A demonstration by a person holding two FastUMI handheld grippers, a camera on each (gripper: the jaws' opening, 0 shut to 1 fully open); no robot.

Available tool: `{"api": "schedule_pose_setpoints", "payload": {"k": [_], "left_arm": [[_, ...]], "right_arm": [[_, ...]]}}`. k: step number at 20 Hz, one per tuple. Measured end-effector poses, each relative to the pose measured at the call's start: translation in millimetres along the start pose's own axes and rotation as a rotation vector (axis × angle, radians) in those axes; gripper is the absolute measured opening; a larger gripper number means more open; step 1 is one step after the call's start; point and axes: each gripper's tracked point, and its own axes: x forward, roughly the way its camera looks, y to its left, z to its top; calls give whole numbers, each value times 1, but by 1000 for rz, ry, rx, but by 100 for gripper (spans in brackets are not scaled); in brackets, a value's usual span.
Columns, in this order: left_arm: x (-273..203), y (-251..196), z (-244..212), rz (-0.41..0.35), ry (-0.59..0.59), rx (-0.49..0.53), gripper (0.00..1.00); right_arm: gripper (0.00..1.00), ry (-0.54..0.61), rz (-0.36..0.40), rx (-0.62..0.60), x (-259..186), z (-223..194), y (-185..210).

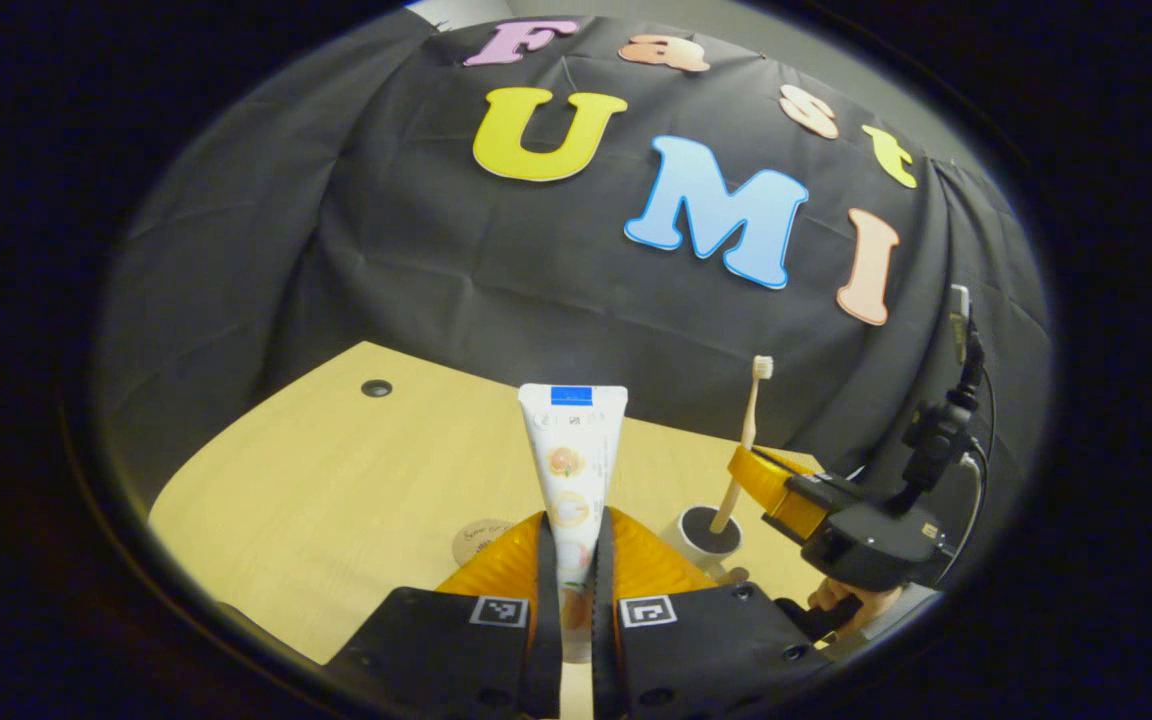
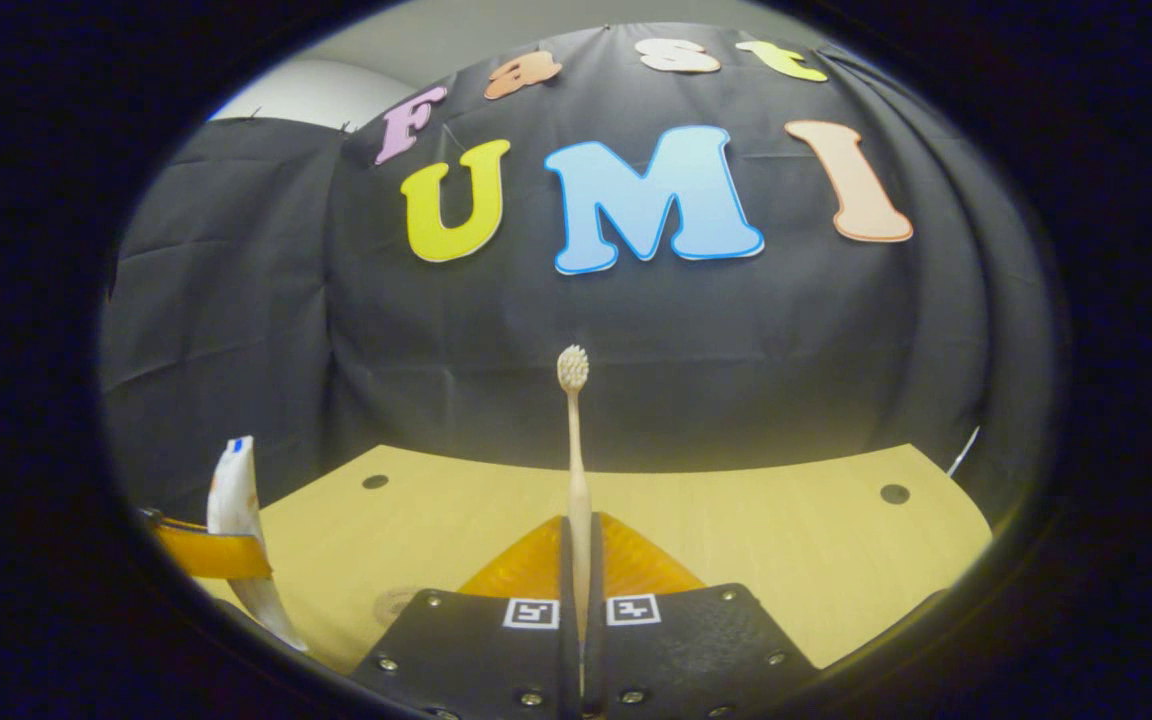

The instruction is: Put the toothbrush and toothpaste on the desktop into the cup, then pick up the cup and place it on the coaster on the desktop.

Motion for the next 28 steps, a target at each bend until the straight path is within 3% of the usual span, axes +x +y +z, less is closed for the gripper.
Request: {"api": "schedule_pose_setpoints", "payload": {"k": [12,14,16,17,21,28], "left_arm": [[11,-4,-3,-20,10,-9,19],[15,-10,-3,-32,15,-16,19],[20,-15,-6,-49,17,-27,19],[23,-18,-6,-58,16,-33,19],[36,-39,-4,-118,0,-51,17],[64,-101,20,-285,-107,-118,19]], "right_arm": [[8,126,-6,-75,-3,-41,-1],[19,148,-5,-65,-12,-44,-3],[44,149,-4,-52,-24,-42,-5],[66,149,-19,-52,-31,-41,-10],[80,119,-94,-69,-66,-30,-38],[80,101,-211,-25,-132,-15,-94]]}}
